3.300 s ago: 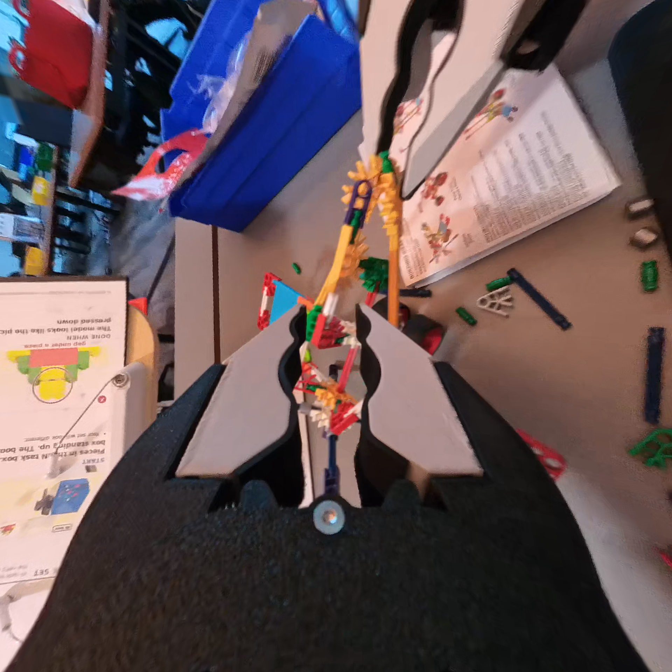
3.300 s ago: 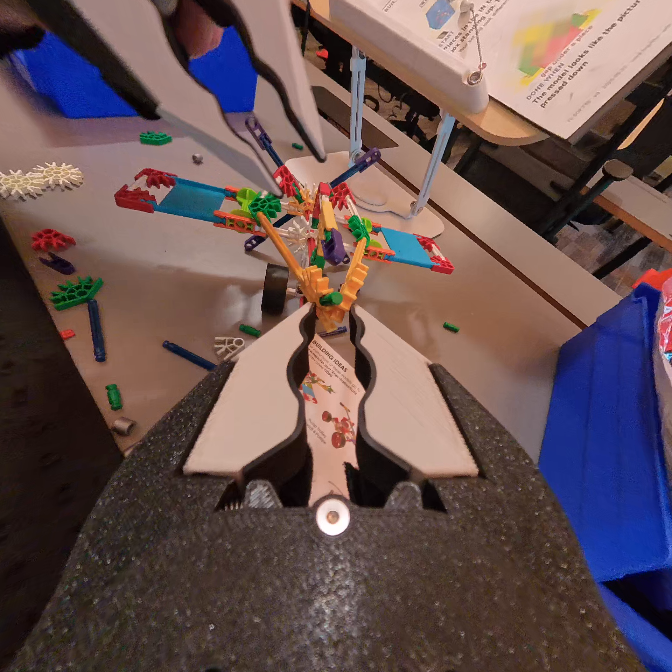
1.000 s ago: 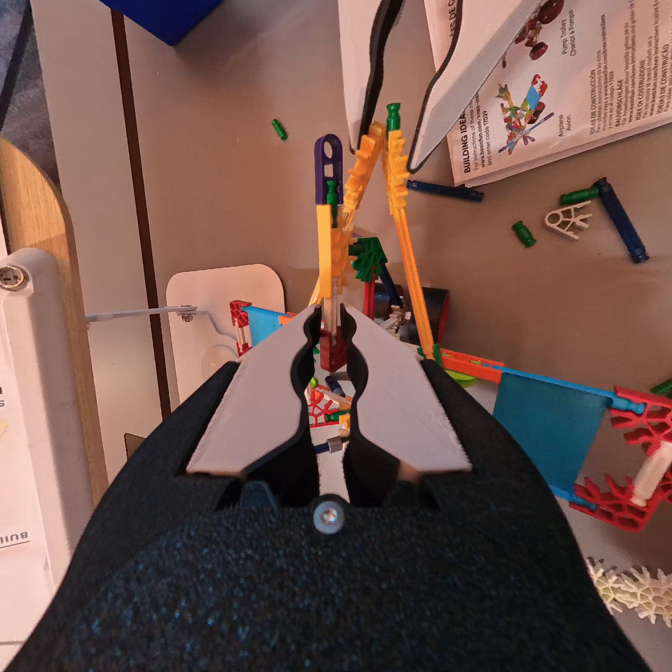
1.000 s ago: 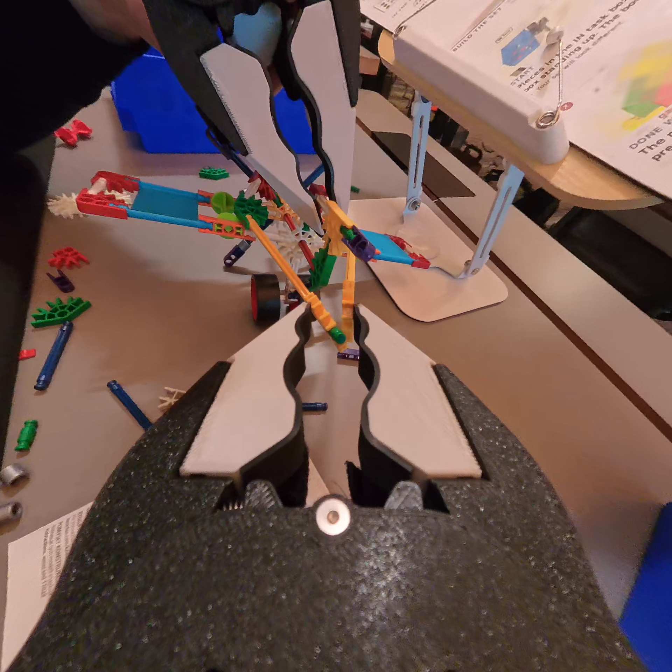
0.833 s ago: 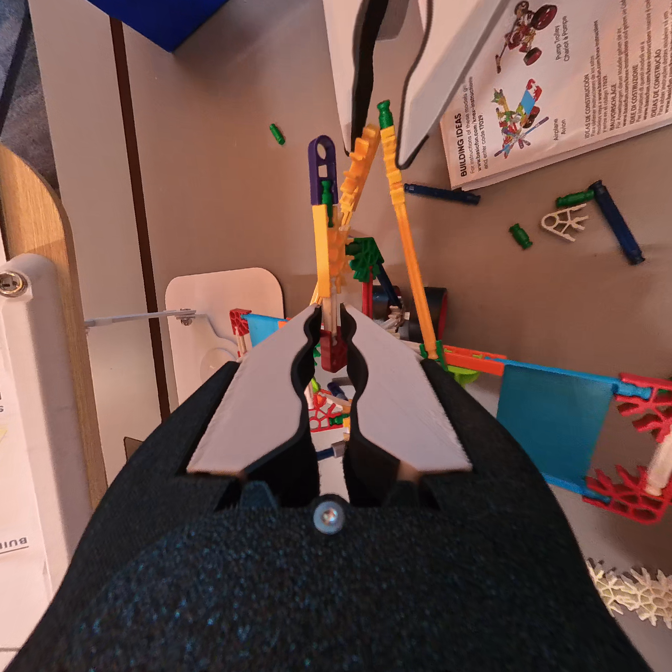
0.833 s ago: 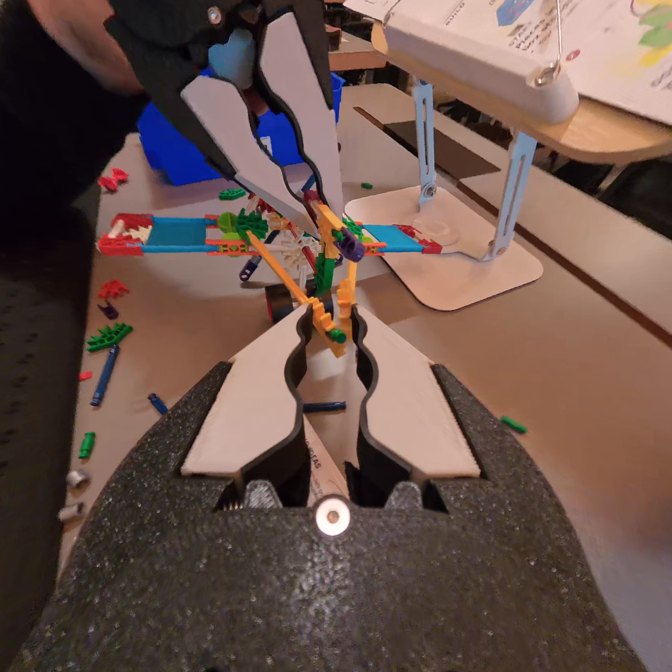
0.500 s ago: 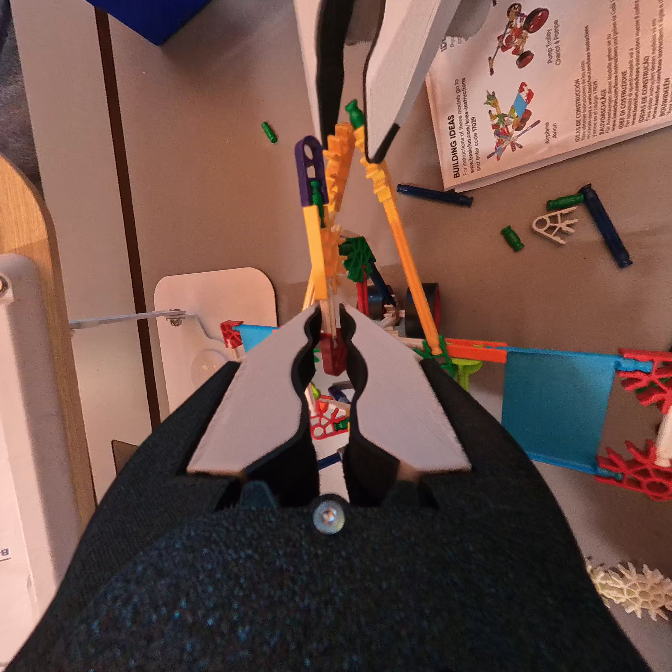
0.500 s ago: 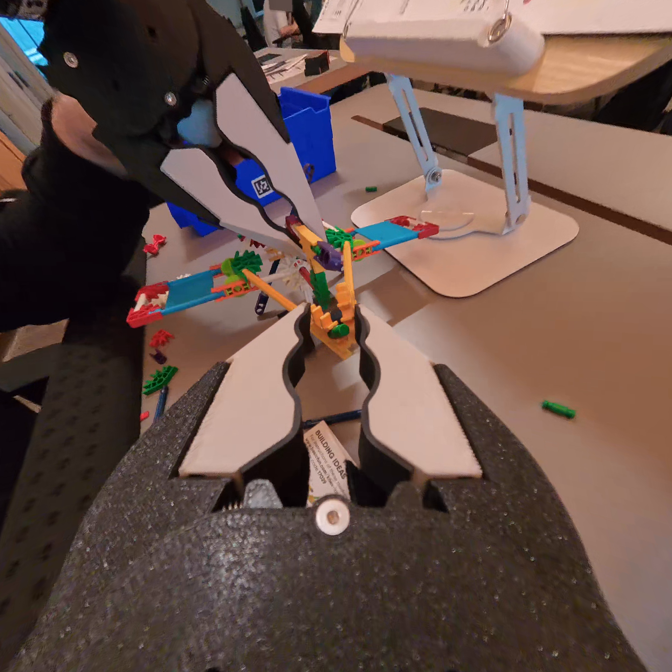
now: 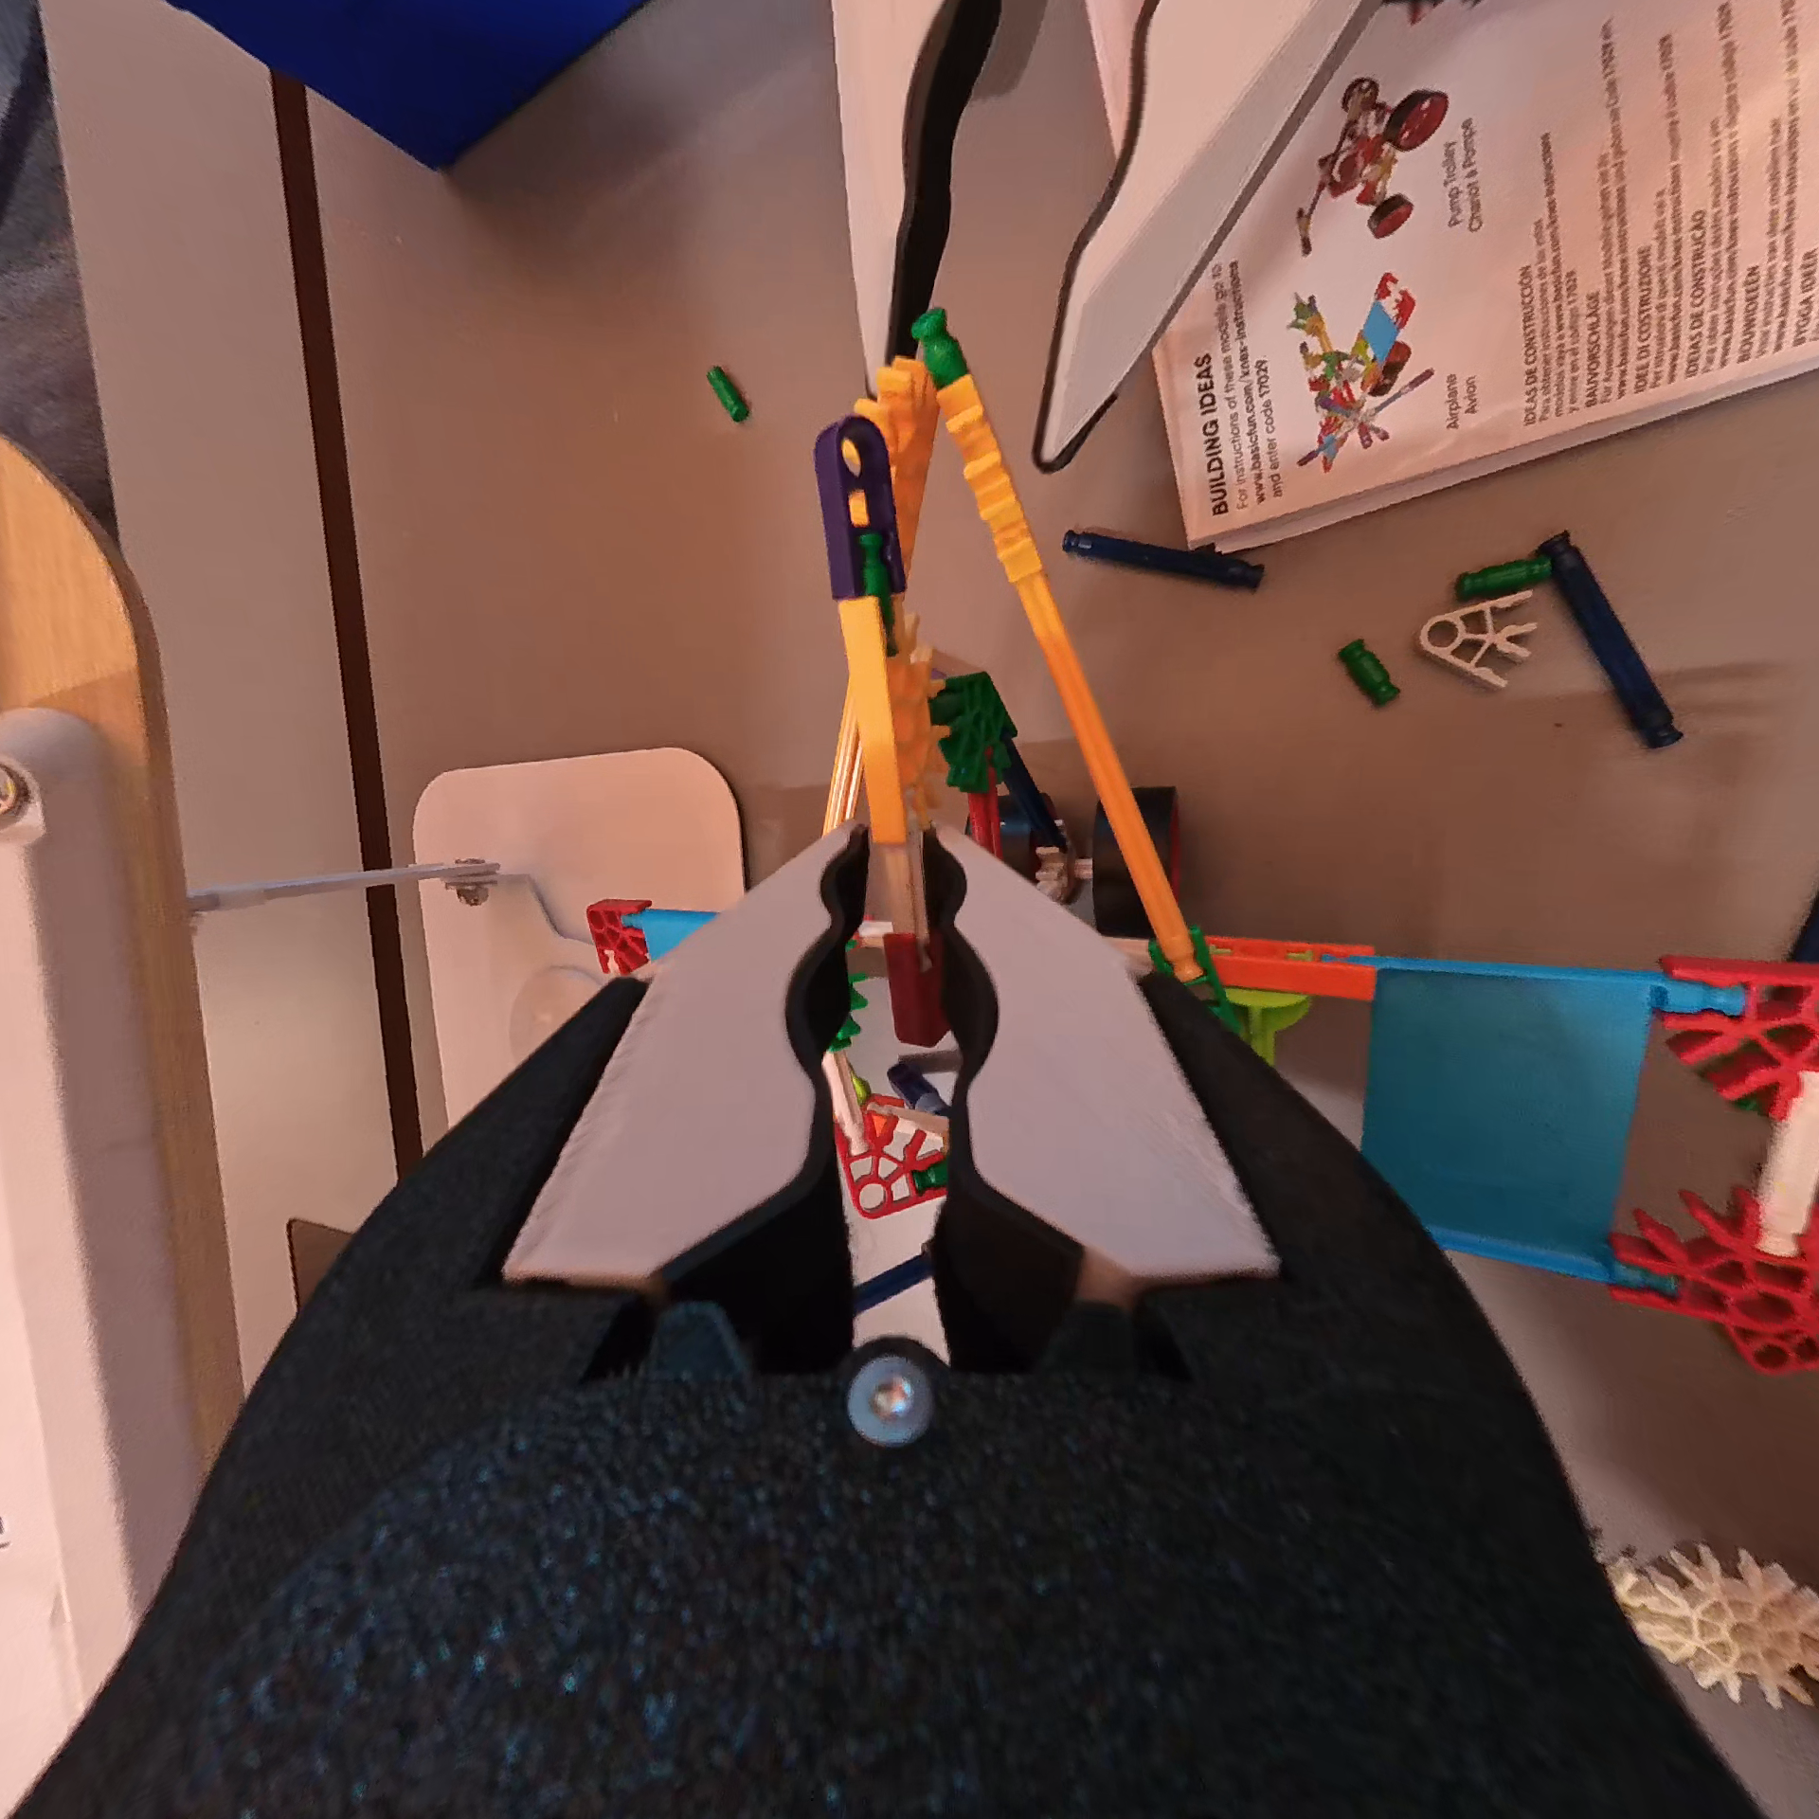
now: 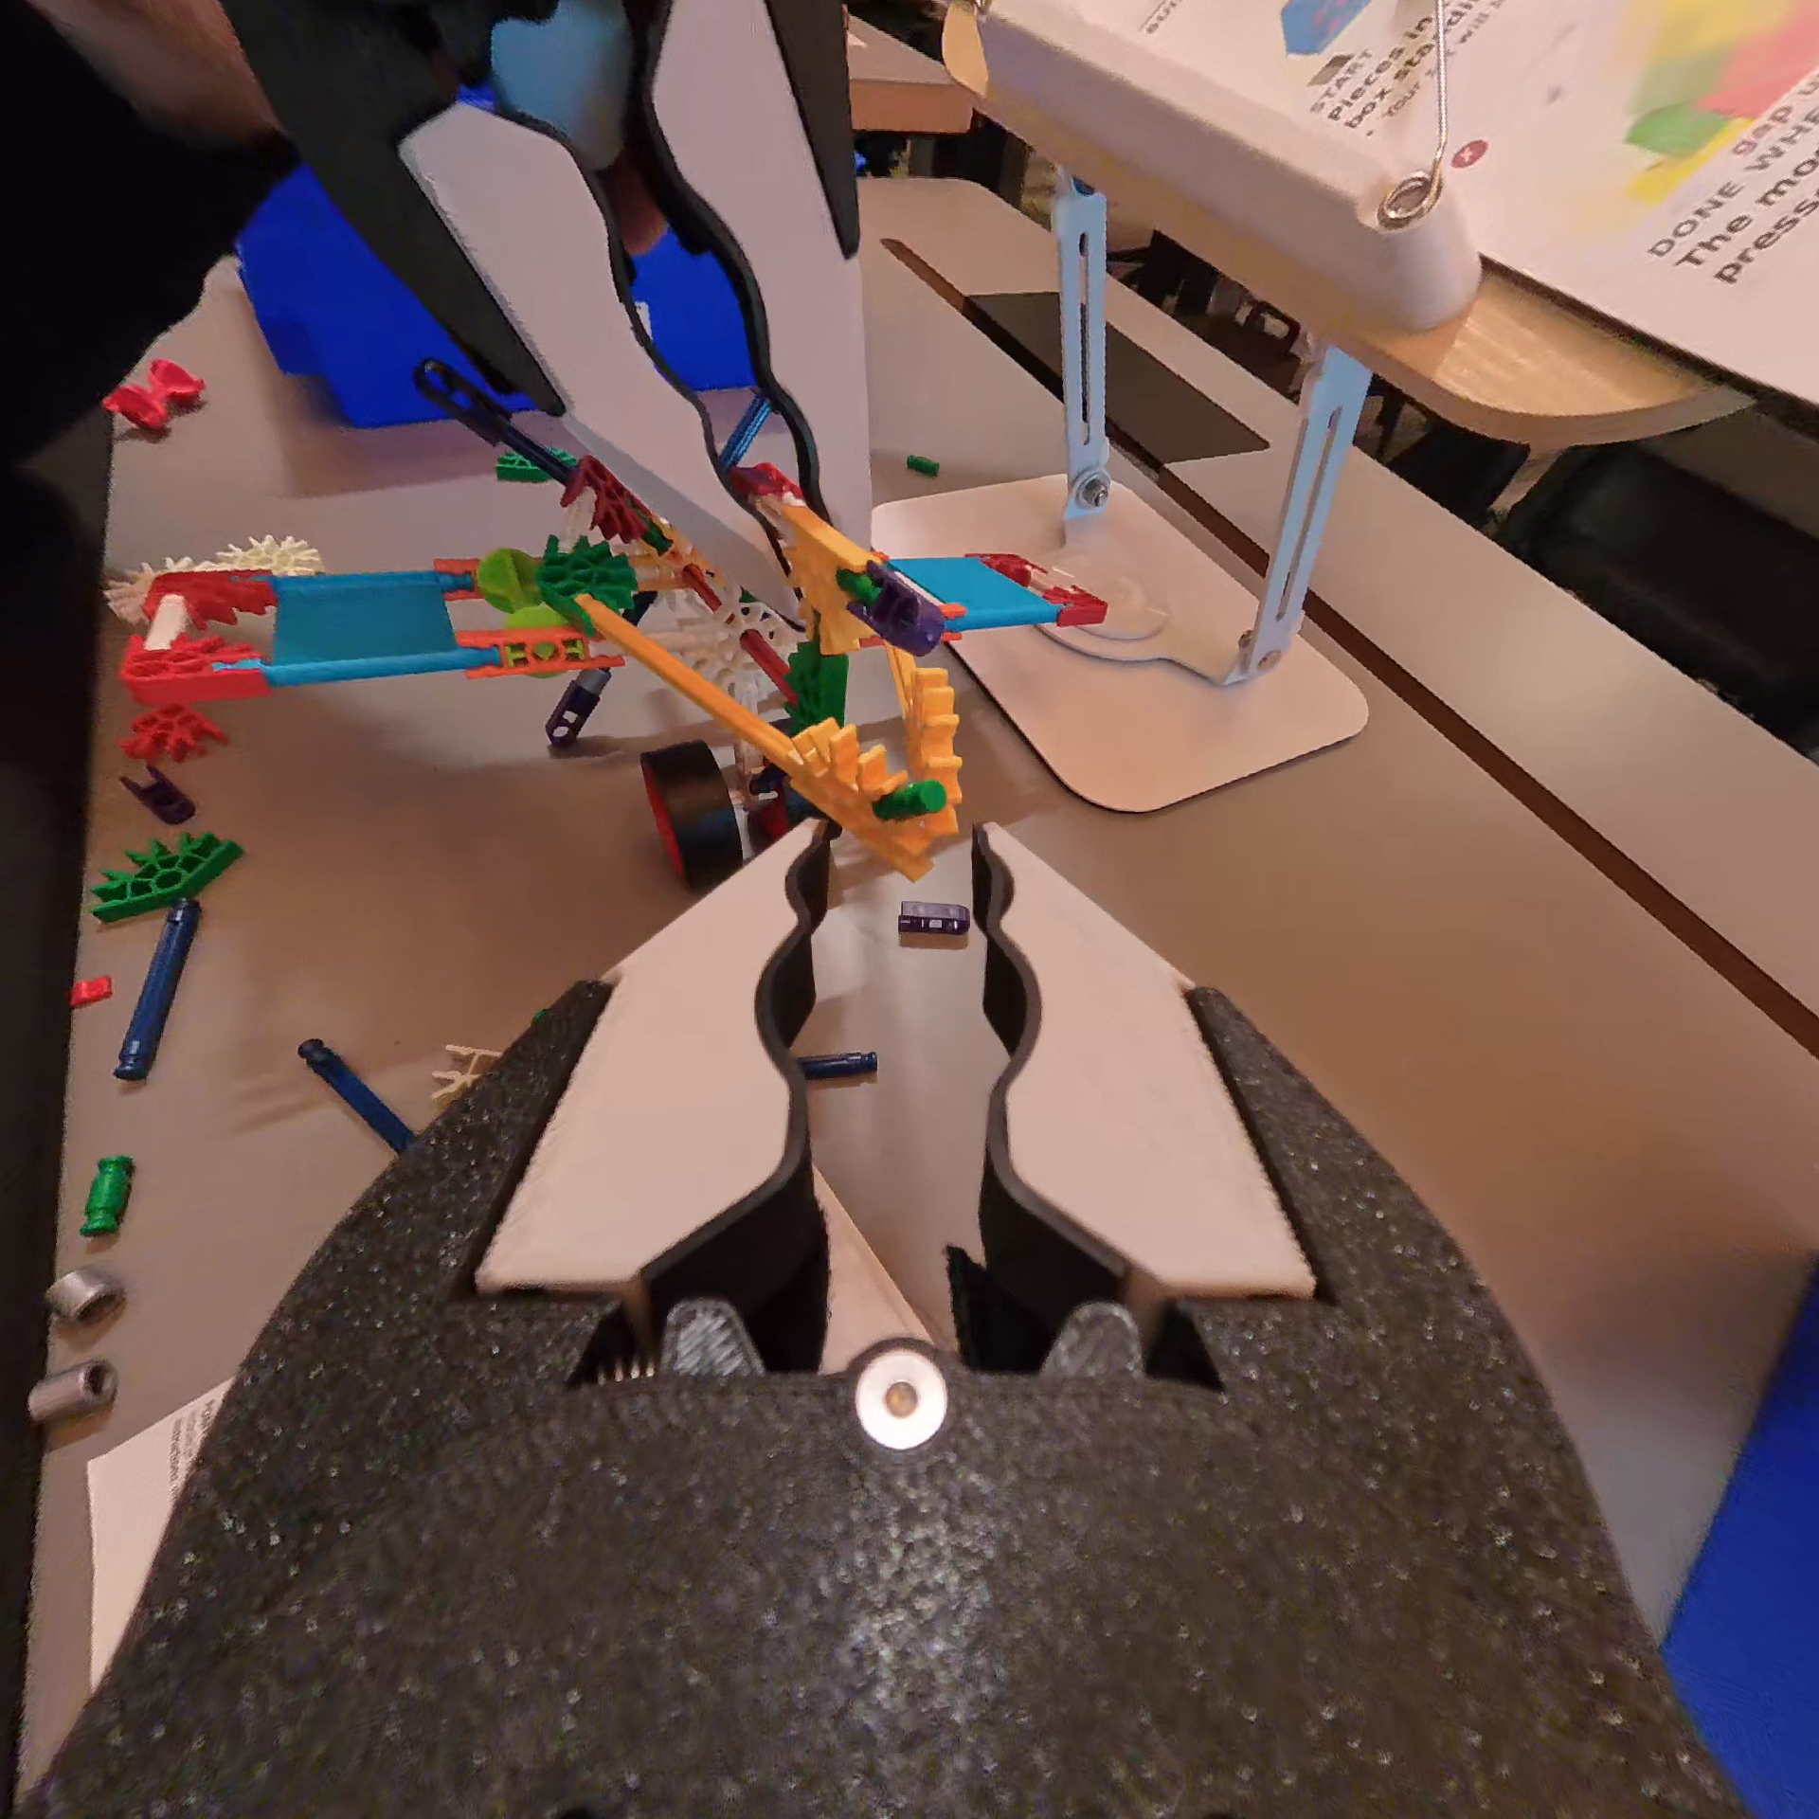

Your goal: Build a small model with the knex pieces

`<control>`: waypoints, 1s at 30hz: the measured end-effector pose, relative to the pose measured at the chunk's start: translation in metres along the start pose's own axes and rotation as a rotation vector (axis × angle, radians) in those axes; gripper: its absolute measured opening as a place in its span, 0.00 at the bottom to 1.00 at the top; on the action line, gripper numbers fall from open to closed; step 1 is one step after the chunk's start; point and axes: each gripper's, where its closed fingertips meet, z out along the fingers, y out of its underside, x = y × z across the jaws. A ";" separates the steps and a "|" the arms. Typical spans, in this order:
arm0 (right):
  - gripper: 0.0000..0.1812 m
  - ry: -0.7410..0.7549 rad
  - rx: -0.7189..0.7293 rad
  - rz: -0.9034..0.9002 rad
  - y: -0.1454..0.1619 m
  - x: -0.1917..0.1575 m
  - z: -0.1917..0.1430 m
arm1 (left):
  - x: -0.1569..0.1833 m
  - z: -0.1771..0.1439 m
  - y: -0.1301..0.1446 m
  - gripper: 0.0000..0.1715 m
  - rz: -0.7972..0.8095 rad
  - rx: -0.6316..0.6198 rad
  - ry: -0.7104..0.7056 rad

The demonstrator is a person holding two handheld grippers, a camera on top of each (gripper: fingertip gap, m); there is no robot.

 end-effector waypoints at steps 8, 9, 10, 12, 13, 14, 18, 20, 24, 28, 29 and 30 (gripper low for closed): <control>0.11 0.006 0.022 0.010 -0.004 0.001 0.000 | 0.002 -0.008 -0.005 0.06 -0.006 0.042 0.038; 0.11 0.004 0.026 0.015 -0.004 0.001 -0.001 | 0.002 -0.009 -0.005 0.06 -0.004 0.045 0.038; 0.11 0.002 0.032 0.021 -0.005 0.001 -0.001 | 0.002 -0.010 -0.004 0.06 -0.002 0.043 0.043; 0.11 0.000 0.045 0.028 -0.007 0.001 -0.002 | 0.002 -0.012 -0.004 0.06 0.002 0.043 0.044; 0.11 -0.001 0.047 0.030 -0.007 0.001 -0.002 | 0.002 -0.014 -0.005 0.06 0.002 0.047 0.047; 0.11 -0.001 0.047 0.031 -0.007 0.001 -0.002 | 0.003 -0.015 -0.007 0.06 0.003 0.054 0.054; 0.13 -0.013 0.036 0.042 -0.005 -0.001 0.000 | 0.001 -0.018 -0.014 0.06 0.015 0.076 0.037; 0.14 -0.014 0.042 0.045 -0.006 -0.002 0.000 | 0.000 -0.016 -0.018 0.06 0.024 0.087 0.028; 0.11 -0.014 0.066 0.066 -0.009 -0.001 0.000 | 0.002 -0.014 -0.024 0.05 0.039 0.100 0.030; 0.10 -0.027 0.122 0.123 -0.019 0.003 -0.005 | 0.004 -0.010 -0.028 0.05 0.047 0.103 0.027; 0.10 -0.026 0.128 0.126 -0.020 0.003 -0.006 | 0.004 -0.010 -0.029 0.05 0.051 0.098 0.021; 0.10 -0.026 0.133 0.126 -0.021 0.003 -0.007 | 0.004 -0.009 -0.029 0.05 0.051 0.094 0.020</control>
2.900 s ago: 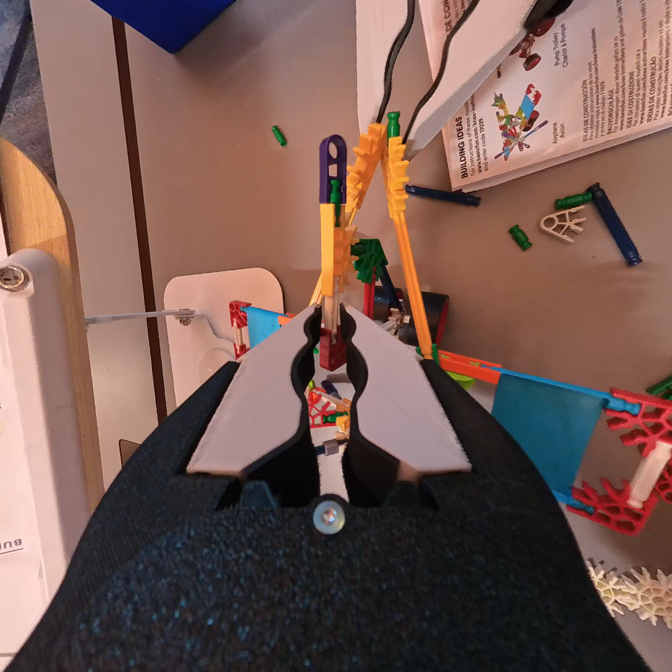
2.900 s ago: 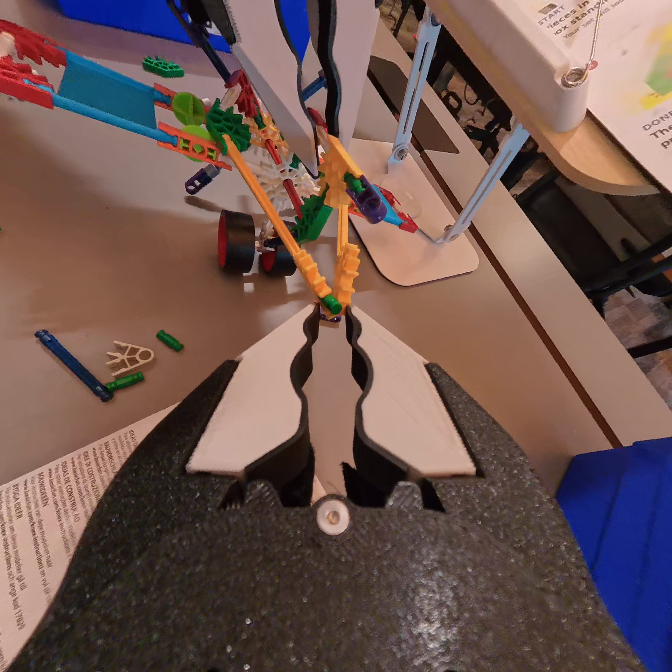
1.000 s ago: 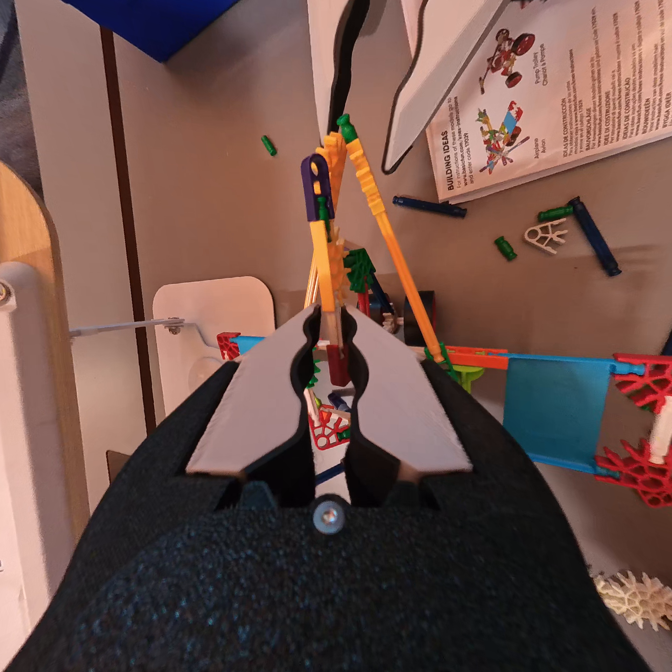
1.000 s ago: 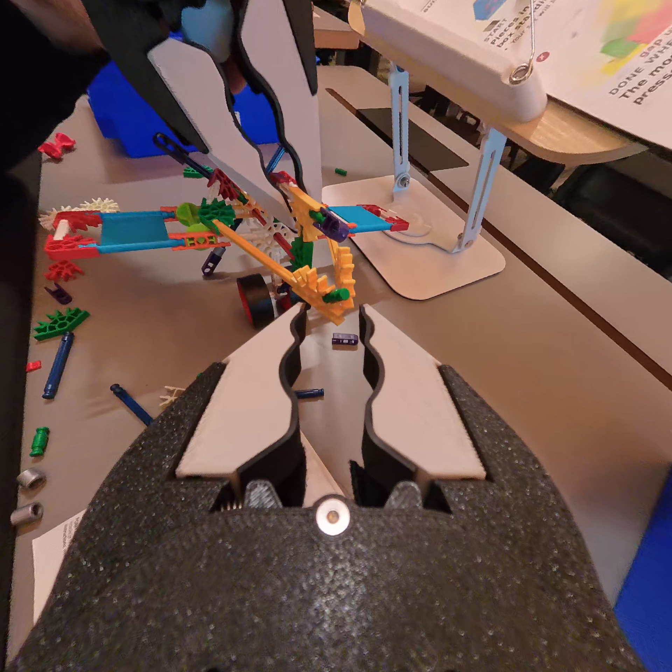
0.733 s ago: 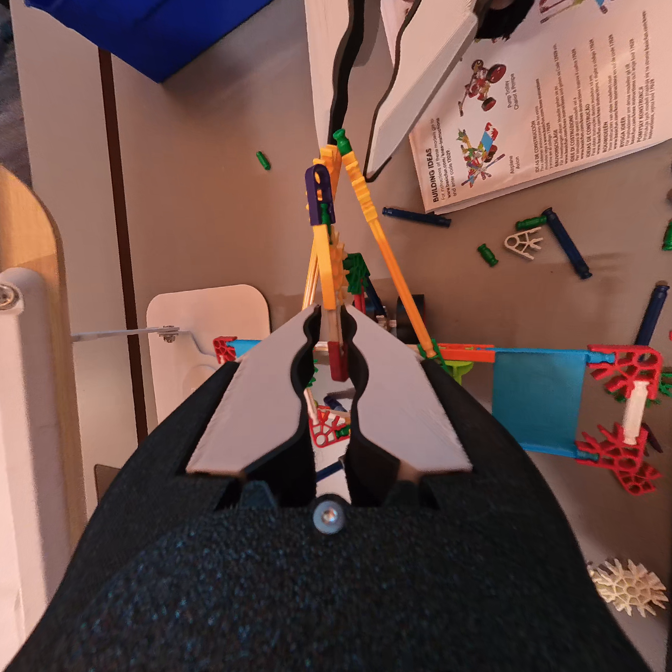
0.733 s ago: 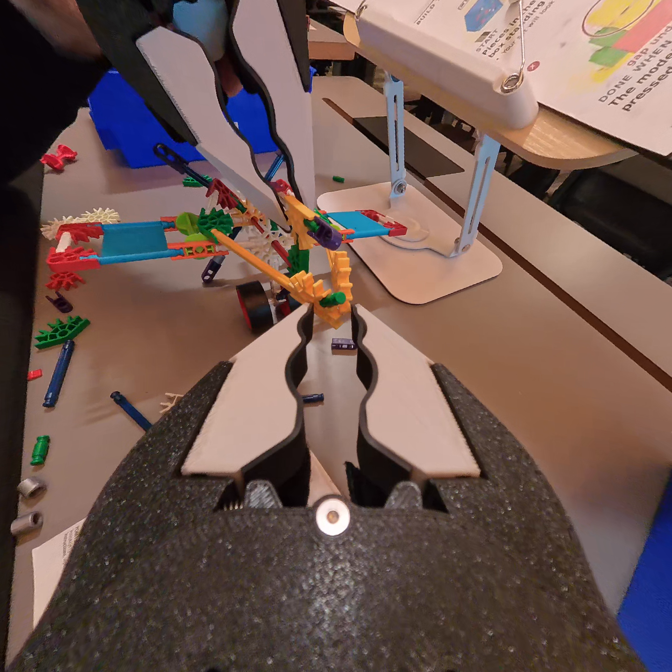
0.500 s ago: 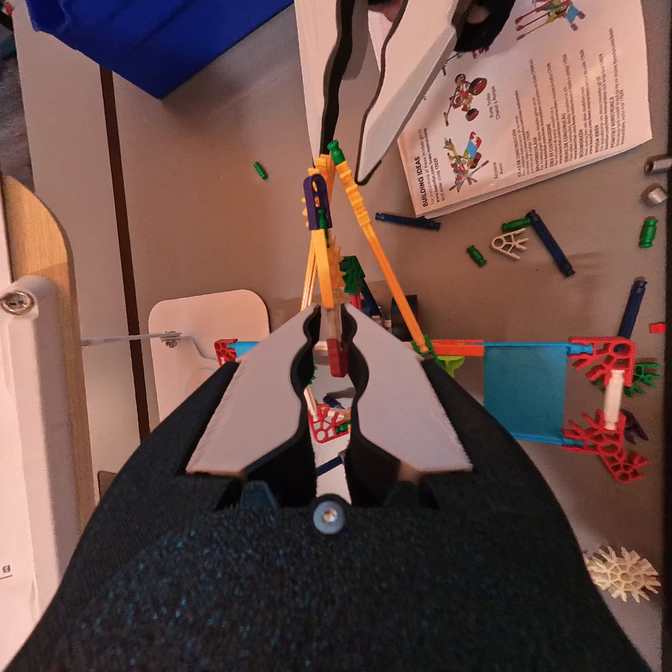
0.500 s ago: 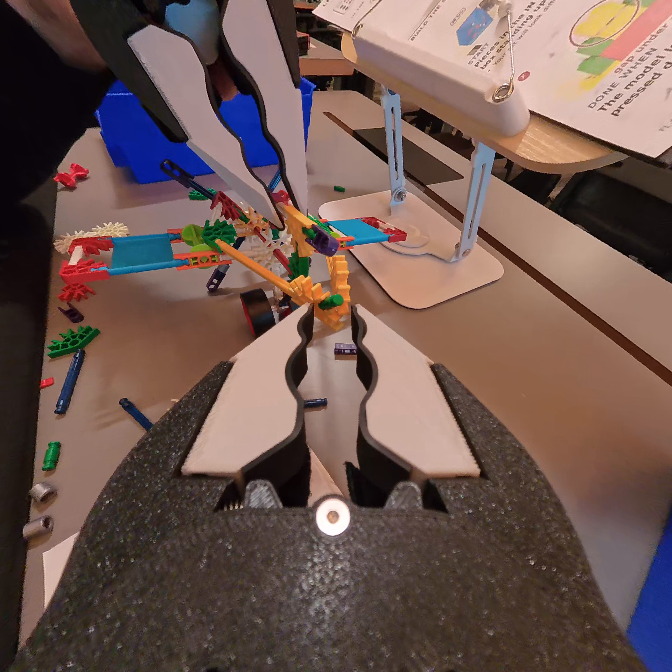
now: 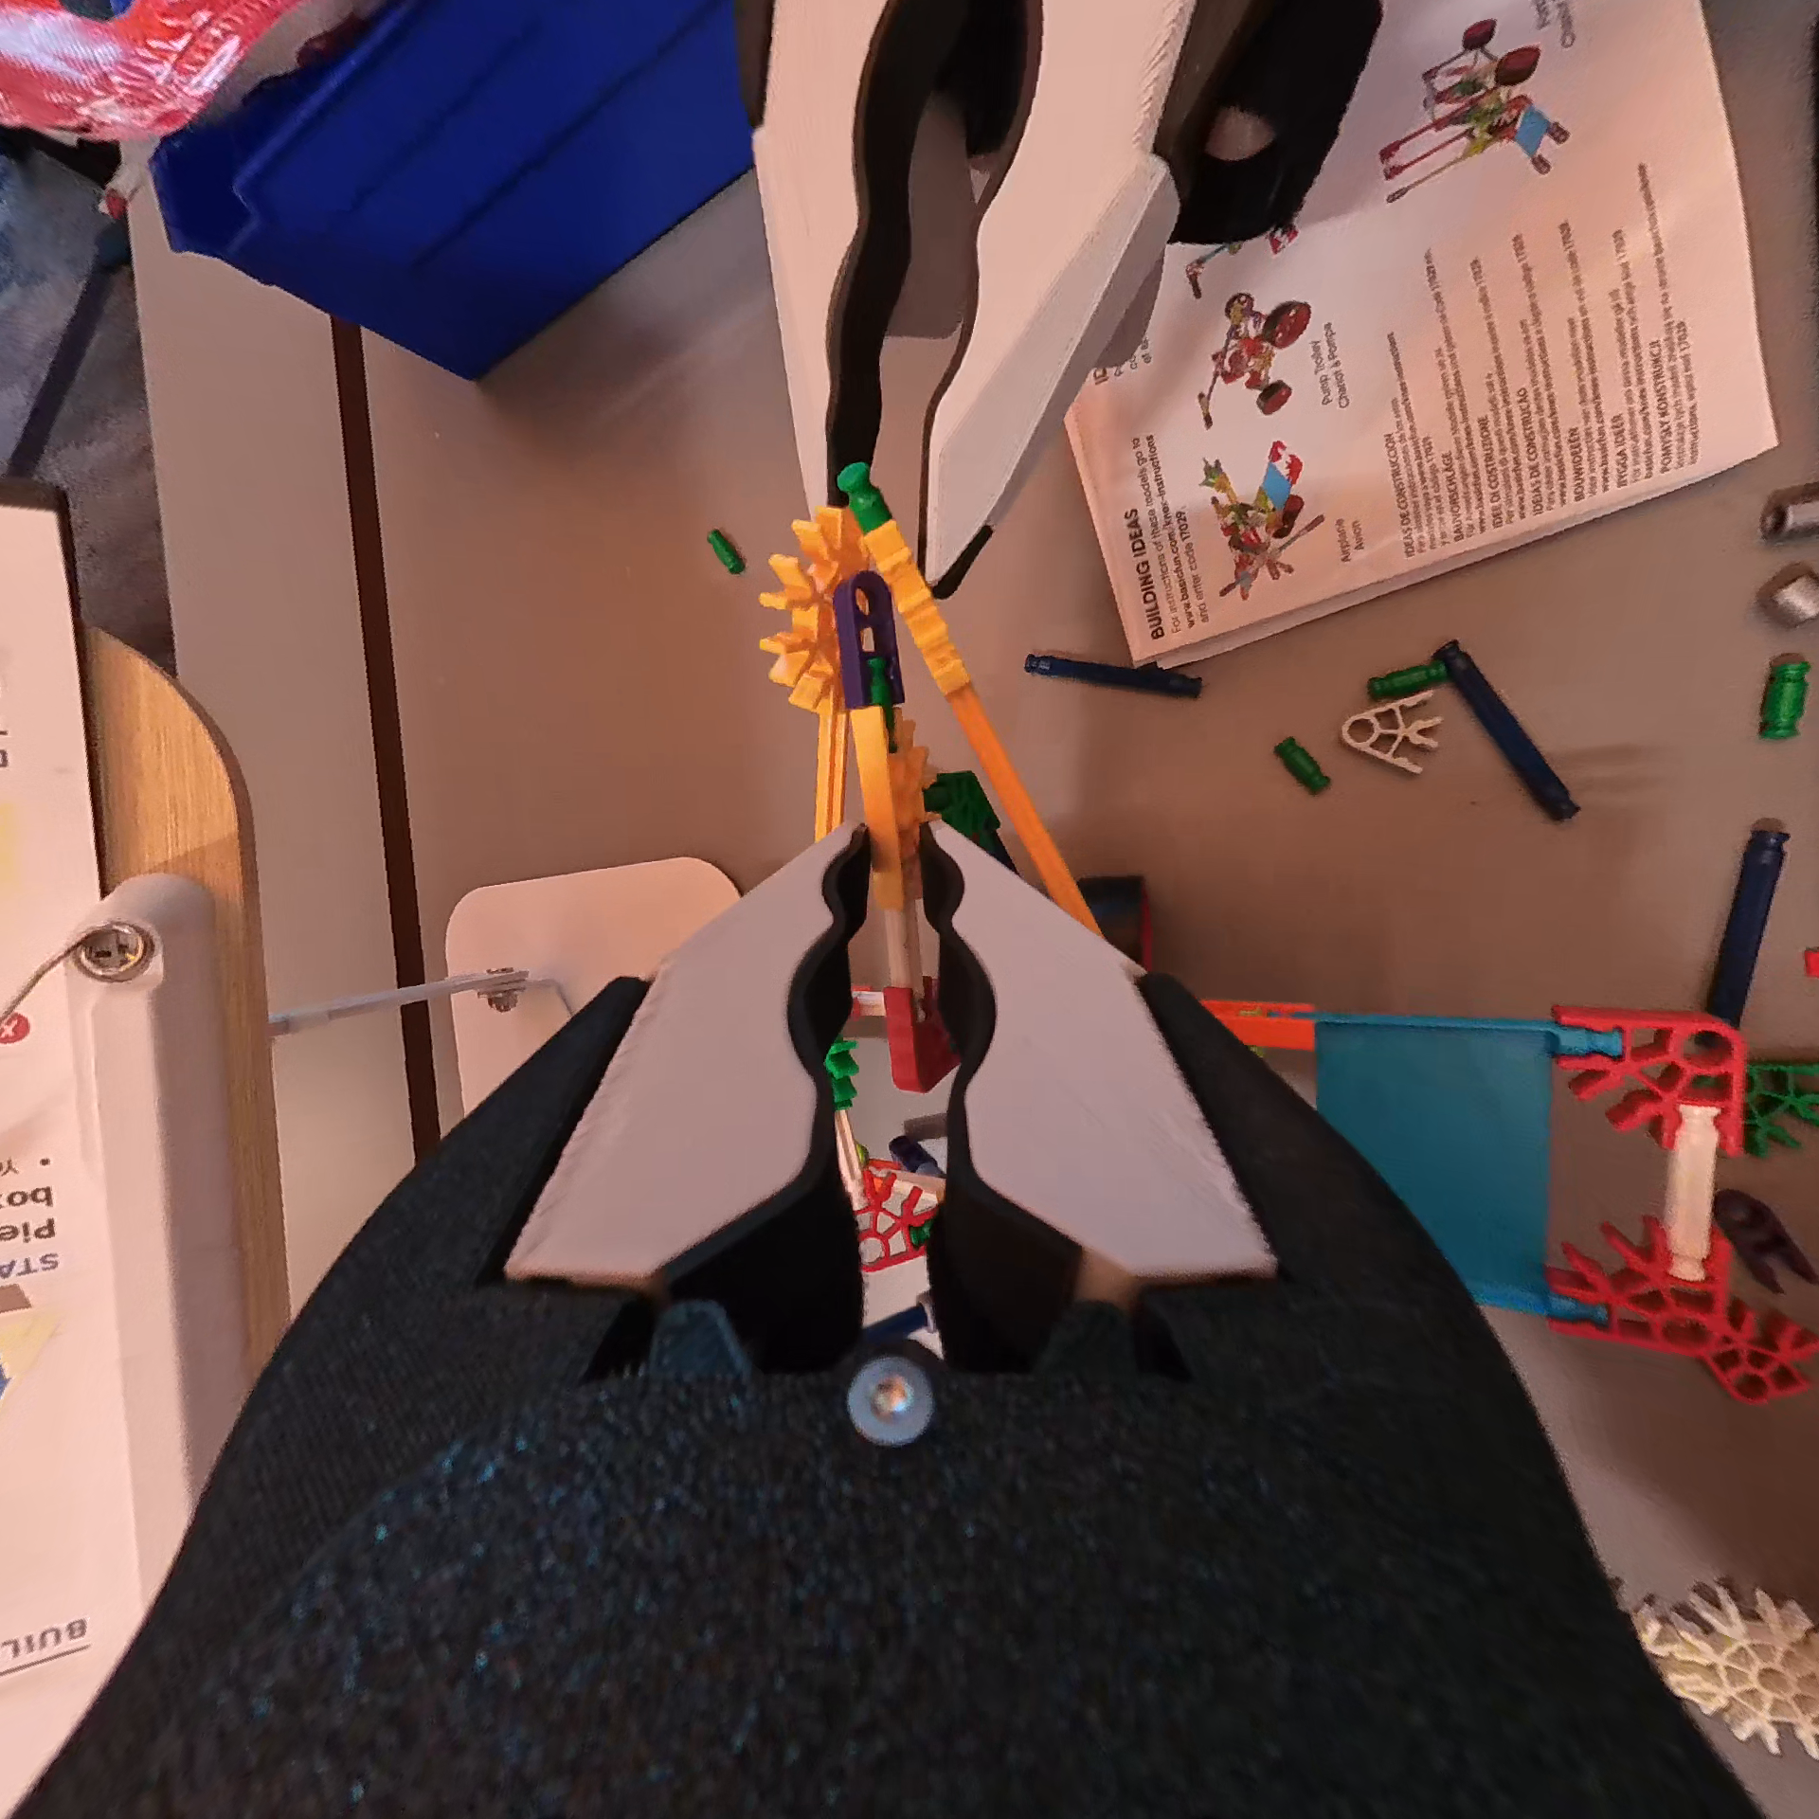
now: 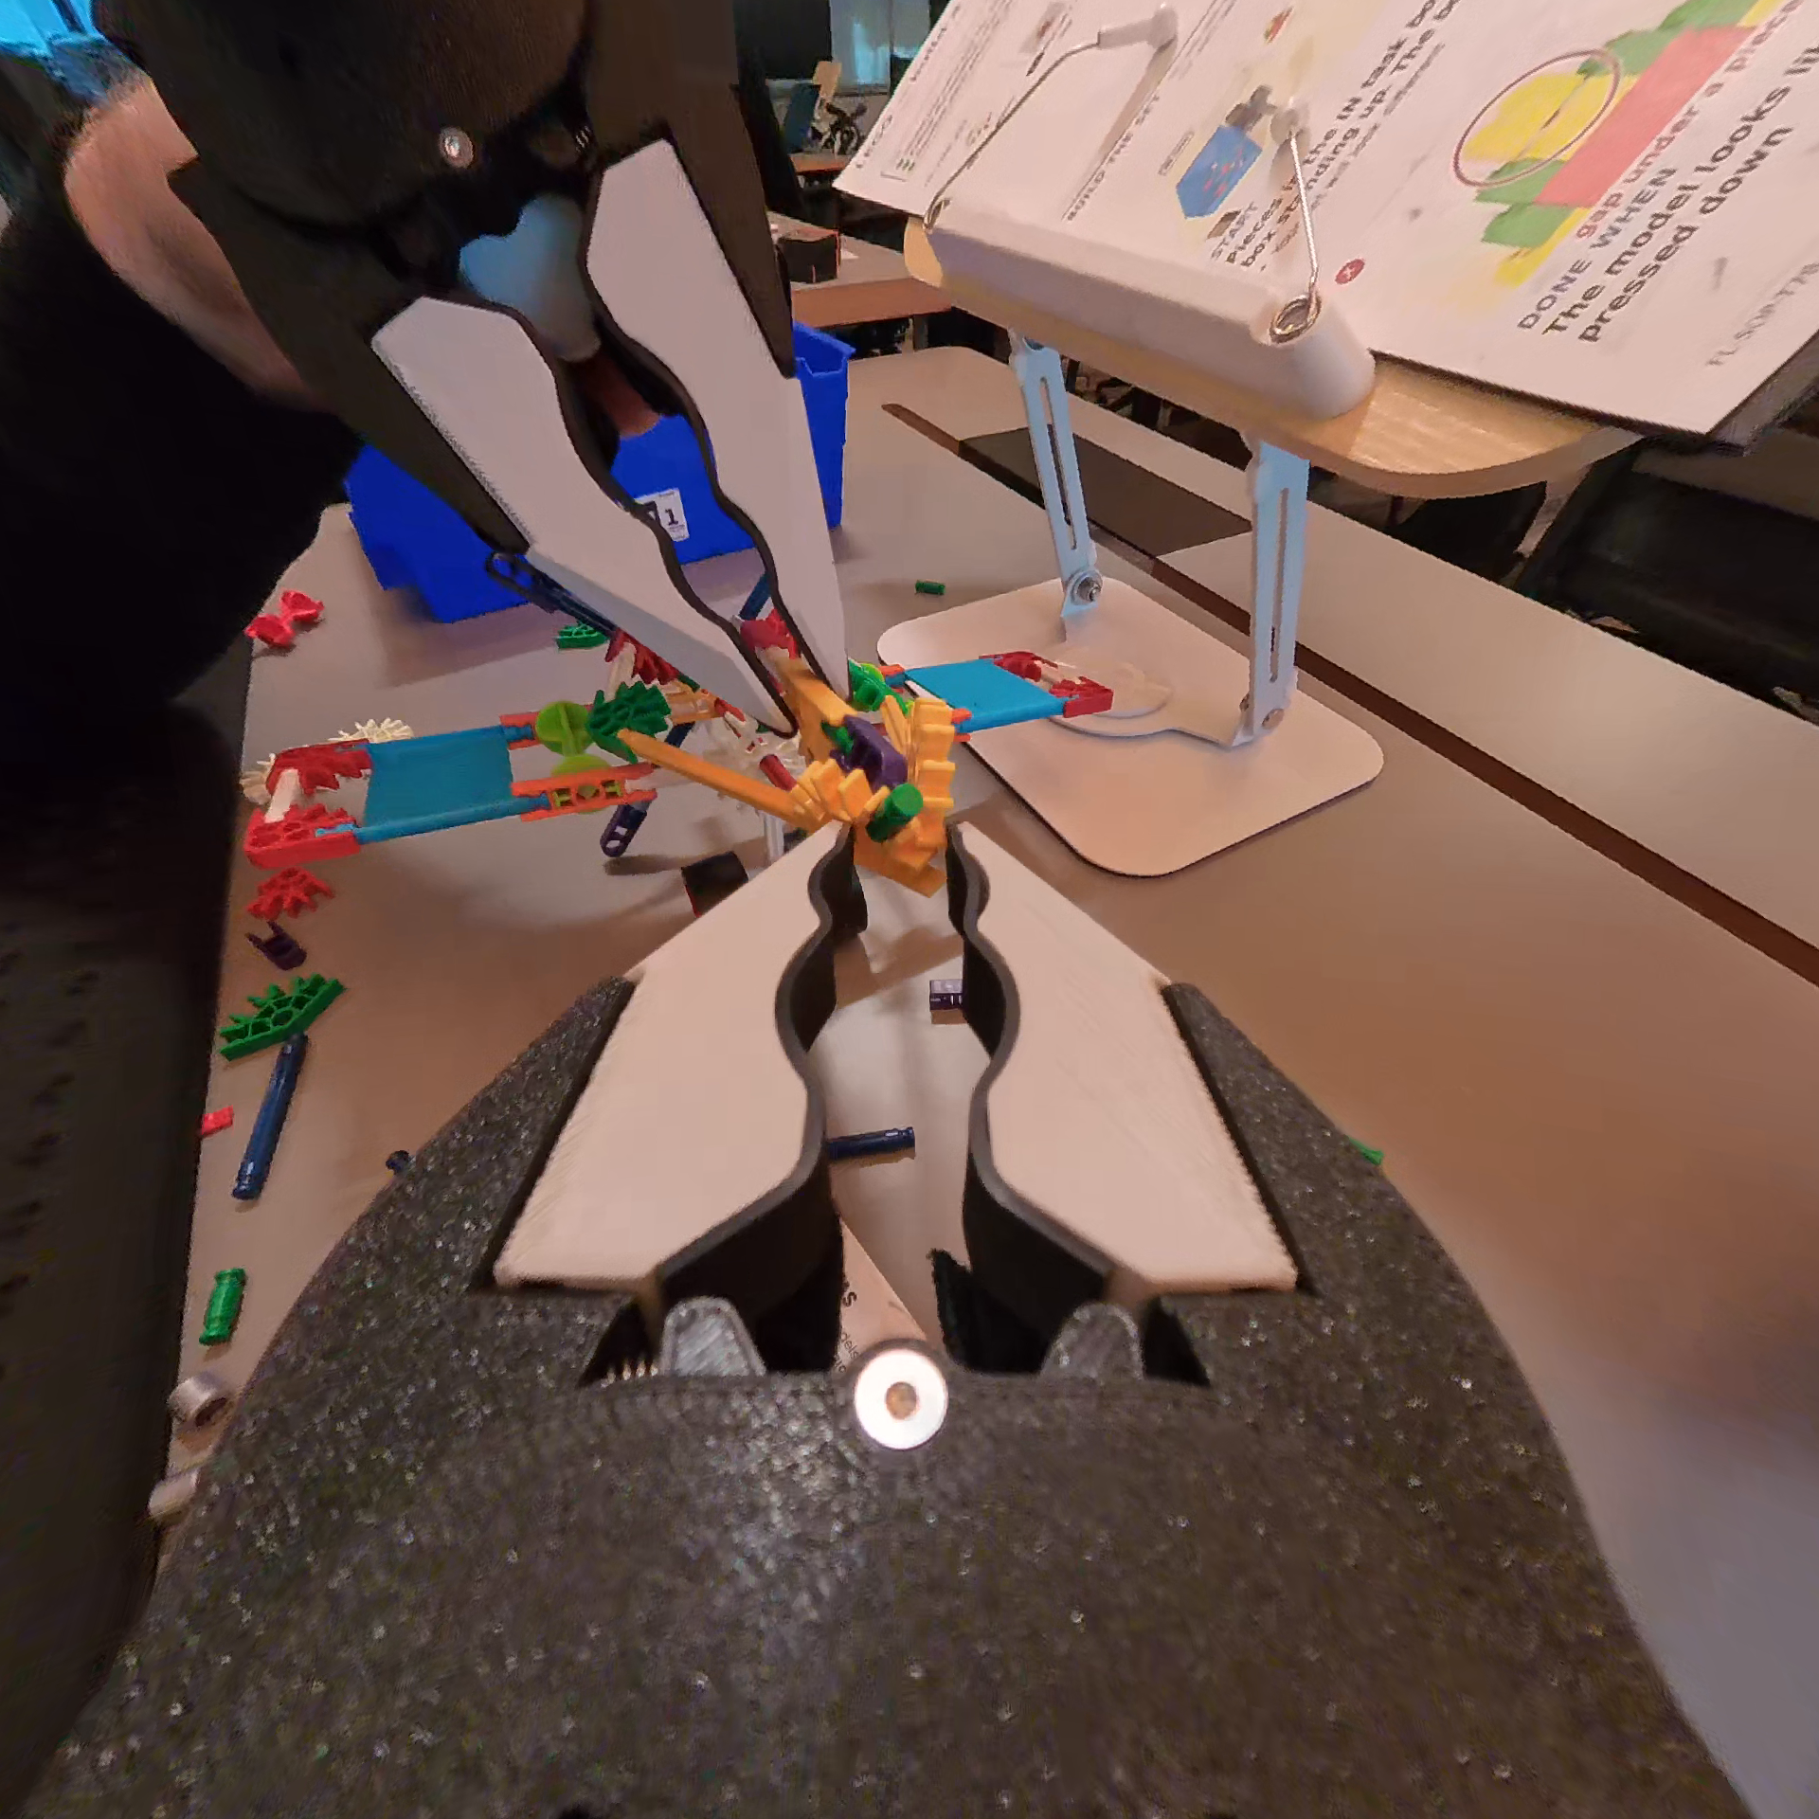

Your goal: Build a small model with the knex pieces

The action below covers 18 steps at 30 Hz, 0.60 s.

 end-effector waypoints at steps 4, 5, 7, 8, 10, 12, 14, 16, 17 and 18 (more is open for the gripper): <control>0.10 -0.004 0.016 0.005 -0.005 -0.002 -0.001 | -0.001 0.000 0.001 0.05 0.001 -0.015 -0.006; 0.10 -0.002 0.016 -0.002 -0.005 -0.002 -0.001 | -0.001 0.000 0.001 0.05 0.001 -0.020 -0.008; 0.10 -0.012 0.009 0.002 -0.005 -0.003 -0.002 | -0.001 0.000 0.001 0.06 0.003 -0.030 -0.009; 0.10 -0.013 0.010 0.004 -0.005 -0.003 -0.002 | -0.001 0.000 0.001 0.06 0.000 -0.032 -0.010; 0.10 -0.011 0.006 0.007 -0.004 -0.002 -0.003 | -0.001 0.001 0.000 0.05 -0.008 -0.032 -0.007; 0.10 -0.009 0.000 0.017 -0.003 -0.001 -0.003 | -0.001 0.002 0.000 0.05 -0.004 -0.033 -0.008; 0.10 -0.010 -0.012 0.037 0.000 0.000 -0.003 | 0.001 0.002 -0.001 0.05 -0.003 -0.032 -0.003; 0.10 -0.027 -0.028 0.054 0.006 0.001 -0.001 | 0.002 0.004 0.001 0.05 0.004 -0.045 0.004; 0.10 -0.032 -0.041 0.057 0.010 0.001 0.001 | 0.003 0.005 0.003 0.05 0.003 -0.057 0.006; 0.10 -0.031 -0.059 0.055 0.014 0.001 0.003 | 0.004 0.006 0.005 0.05 0.008 -0.068 0.007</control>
